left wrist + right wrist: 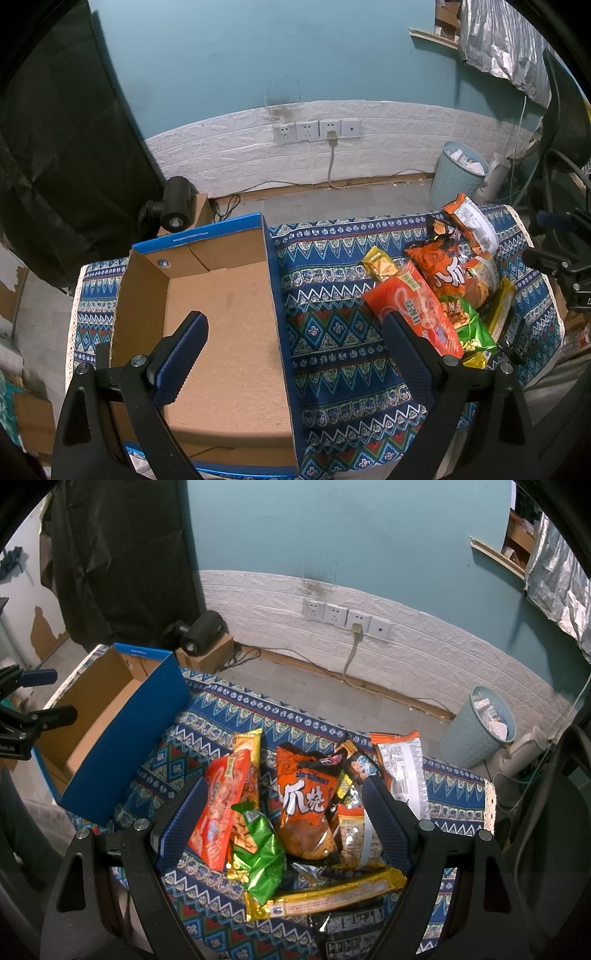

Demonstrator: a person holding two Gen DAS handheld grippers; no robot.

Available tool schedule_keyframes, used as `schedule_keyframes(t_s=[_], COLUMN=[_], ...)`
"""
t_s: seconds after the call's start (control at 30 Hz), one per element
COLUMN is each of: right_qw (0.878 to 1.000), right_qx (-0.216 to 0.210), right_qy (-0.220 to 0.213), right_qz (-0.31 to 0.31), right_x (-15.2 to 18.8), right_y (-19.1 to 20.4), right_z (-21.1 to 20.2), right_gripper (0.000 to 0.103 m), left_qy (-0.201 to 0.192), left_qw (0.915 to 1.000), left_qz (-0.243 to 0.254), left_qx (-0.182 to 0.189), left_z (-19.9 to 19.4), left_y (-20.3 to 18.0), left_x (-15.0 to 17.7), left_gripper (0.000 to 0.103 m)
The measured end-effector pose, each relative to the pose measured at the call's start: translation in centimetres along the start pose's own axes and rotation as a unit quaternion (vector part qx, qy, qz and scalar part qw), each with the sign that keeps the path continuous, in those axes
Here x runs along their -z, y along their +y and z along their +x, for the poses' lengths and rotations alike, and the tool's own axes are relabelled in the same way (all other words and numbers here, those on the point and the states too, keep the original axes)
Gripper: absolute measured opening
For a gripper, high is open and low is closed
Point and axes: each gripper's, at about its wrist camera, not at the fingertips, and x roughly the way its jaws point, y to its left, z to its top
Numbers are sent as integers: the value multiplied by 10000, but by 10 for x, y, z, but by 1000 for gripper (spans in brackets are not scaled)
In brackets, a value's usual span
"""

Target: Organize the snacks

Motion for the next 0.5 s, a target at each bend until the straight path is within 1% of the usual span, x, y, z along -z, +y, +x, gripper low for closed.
schedule_keyframes(t_s=[0.5], right_qw=[10000], right_qx=[-3], right_qy=[17], right_qz=[8], right_x=[6], right_y=[-1], right_z=[0], right_gripper=[84], left_qy=[44], left_qw=[10000], left_qz=[49], left_qx=[-8], left_z=[2], left_y=[-5], left_x=[1], left_gripper=[96])
